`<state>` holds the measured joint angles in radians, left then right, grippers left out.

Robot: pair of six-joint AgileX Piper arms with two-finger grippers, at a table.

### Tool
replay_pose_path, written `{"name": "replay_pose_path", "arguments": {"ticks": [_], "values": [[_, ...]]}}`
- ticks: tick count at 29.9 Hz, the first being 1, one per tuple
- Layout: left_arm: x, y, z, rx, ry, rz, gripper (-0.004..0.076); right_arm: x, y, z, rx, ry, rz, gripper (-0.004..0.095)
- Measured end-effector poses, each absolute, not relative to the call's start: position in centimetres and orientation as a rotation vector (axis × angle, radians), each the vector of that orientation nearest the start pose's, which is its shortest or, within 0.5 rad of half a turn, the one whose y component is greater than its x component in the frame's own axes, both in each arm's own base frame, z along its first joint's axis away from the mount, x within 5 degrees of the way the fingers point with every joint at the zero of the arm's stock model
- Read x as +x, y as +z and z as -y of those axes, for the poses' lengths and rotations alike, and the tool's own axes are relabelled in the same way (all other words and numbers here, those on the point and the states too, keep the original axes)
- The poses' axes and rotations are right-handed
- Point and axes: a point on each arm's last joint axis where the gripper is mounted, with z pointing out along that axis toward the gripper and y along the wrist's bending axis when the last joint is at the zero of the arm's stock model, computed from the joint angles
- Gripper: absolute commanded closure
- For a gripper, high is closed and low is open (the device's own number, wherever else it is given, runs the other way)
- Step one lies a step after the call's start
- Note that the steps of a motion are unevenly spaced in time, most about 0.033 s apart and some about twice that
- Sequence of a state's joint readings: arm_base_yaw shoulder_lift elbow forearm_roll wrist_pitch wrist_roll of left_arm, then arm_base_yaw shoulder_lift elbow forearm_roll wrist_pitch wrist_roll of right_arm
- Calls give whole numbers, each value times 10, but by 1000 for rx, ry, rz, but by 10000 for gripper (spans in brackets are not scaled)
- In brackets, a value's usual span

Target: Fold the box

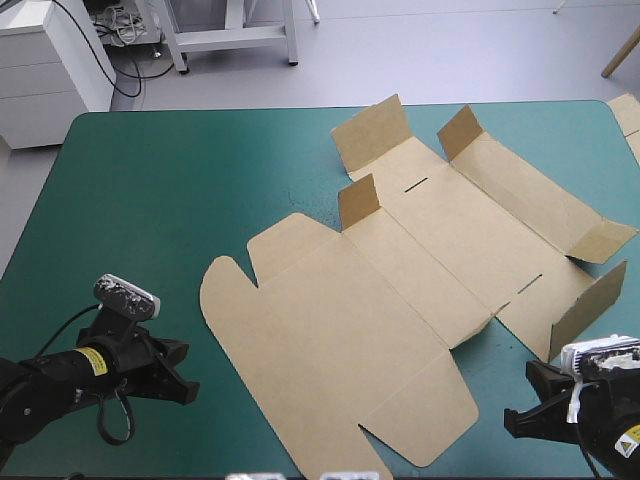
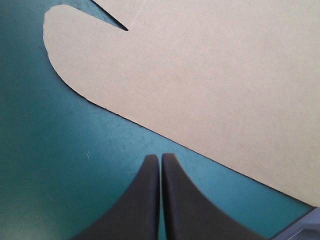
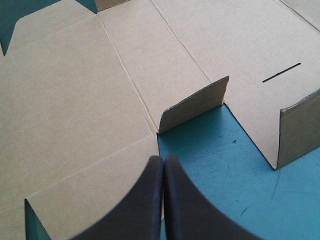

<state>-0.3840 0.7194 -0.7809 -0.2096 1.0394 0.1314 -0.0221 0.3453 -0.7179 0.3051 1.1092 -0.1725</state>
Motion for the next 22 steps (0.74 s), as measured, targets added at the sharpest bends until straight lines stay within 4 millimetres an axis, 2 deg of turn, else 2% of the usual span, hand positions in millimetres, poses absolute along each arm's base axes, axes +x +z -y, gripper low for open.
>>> {"name": "replay_pose_path", "arguments": {"ticks": [6, 12, 14, 19, 22], "values": [[100, 328, 58, 578, -379, -2398, 731, 33, 334, -24, -166, 269, -2189, 901], [100, 328, 58, 576, -379, -2398, 731, 32, 332, -24, -173, 274, -2214, 769], [100, 328, 58, 576, -379, -2398, 731, 31, 331, -24, -174, 274, -2218, 680], [100, 328, 58, 576, -379, -2398, 731, 31, 331, -26, -167, 300, -2227, 346], [100, 328, 58, 576, -379, -2398, 731, 30, 332, -28, -116, 365, -2229, 302]]}}
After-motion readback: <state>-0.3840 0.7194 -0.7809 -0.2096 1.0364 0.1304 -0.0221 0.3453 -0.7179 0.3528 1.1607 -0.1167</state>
